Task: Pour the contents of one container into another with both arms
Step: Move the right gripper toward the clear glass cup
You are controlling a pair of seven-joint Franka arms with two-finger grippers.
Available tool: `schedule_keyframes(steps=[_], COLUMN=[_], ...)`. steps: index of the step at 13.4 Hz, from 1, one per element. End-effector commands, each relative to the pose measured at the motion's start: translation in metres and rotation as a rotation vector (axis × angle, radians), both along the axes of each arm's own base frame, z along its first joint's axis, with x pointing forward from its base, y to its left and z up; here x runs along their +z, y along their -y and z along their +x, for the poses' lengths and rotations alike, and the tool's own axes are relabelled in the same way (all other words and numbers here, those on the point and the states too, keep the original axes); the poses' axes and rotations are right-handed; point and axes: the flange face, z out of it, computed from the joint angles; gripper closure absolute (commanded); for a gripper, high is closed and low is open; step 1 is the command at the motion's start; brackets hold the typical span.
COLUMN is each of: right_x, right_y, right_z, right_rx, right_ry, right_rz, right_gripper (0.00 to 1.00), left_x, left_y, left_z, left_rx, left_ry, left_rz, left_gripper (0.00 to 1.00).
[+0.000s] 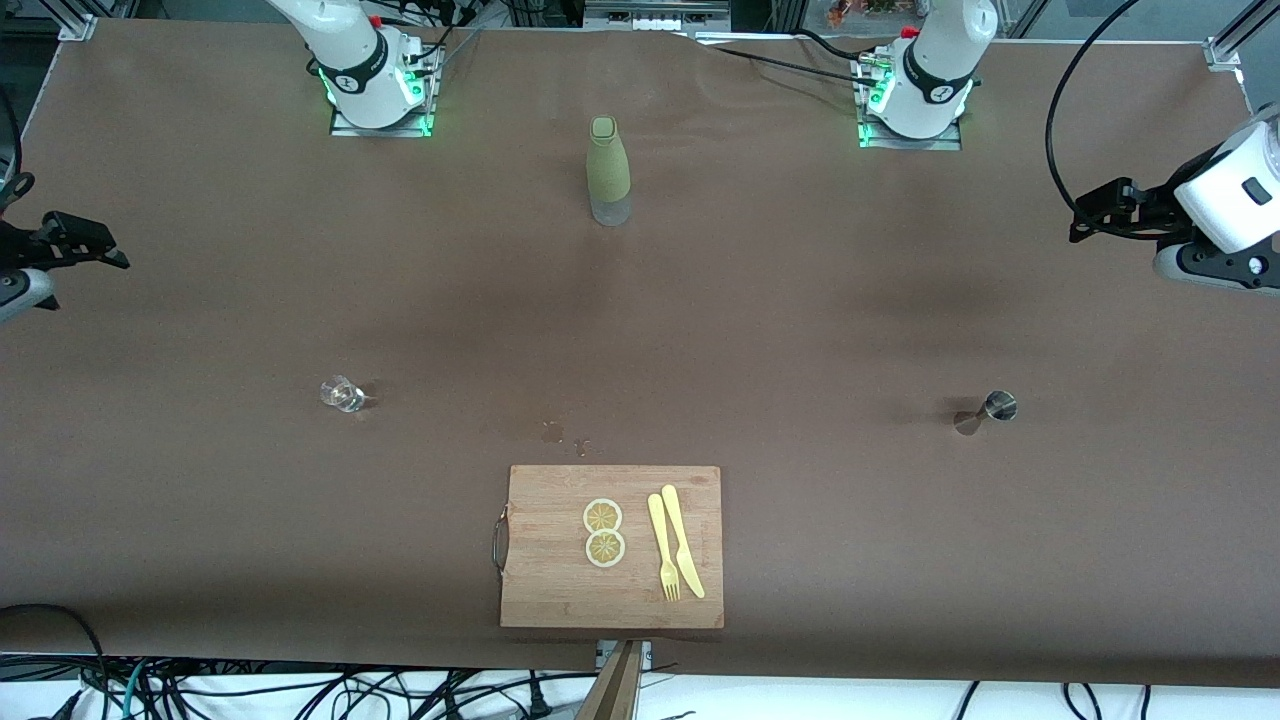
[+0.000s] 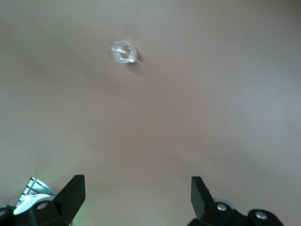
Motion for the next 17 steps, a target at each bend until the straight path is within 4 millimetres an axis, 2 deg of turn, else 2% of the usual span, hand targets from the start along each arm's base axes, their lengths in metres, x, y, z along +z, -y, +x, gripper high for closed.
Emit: schedule_keyframes(steps=[1,4,7,12,14,17], right_x=[-0.035,-0.069,-0.129,-0.225,-0.256,-0.292], right_y=[0.01,0.024,0.047,0.047,0.05,0.049], right_z=[0.005,0.014,0.019,0.024,0.025,0.025], right_rx=[0.107,0.195,0.282,0.439,0.446,0.461], right_ry=[0.007,0.033,0.052,0.109,0.168,0.232], right_rz=[0.112,0.213,0.391,0.628,0.71,0.785], right_gripper=[0.0,0.0,0.0,0.0,0.0,0.0], left_x=[0.004,0.003,0.004,0.004,0.004,0.004], left_y=[0.0,0.001,0.0,0.001,0.0,0.001], left_z=[0.0,0.0,0.0,0.0,0.0,0.0], left_rx=[0.0,-0.002,0.0,-0.003,-0.002,-0.005], left_ry=[0.012,0.011,0.012,0.012,0.012,0.012], left_rz=[-0.002,-0.002,-0.002,-0.002,-0.002,-0.002], left_gripper=[0.0,0.0,0.0,0.0,0.0,0.0])
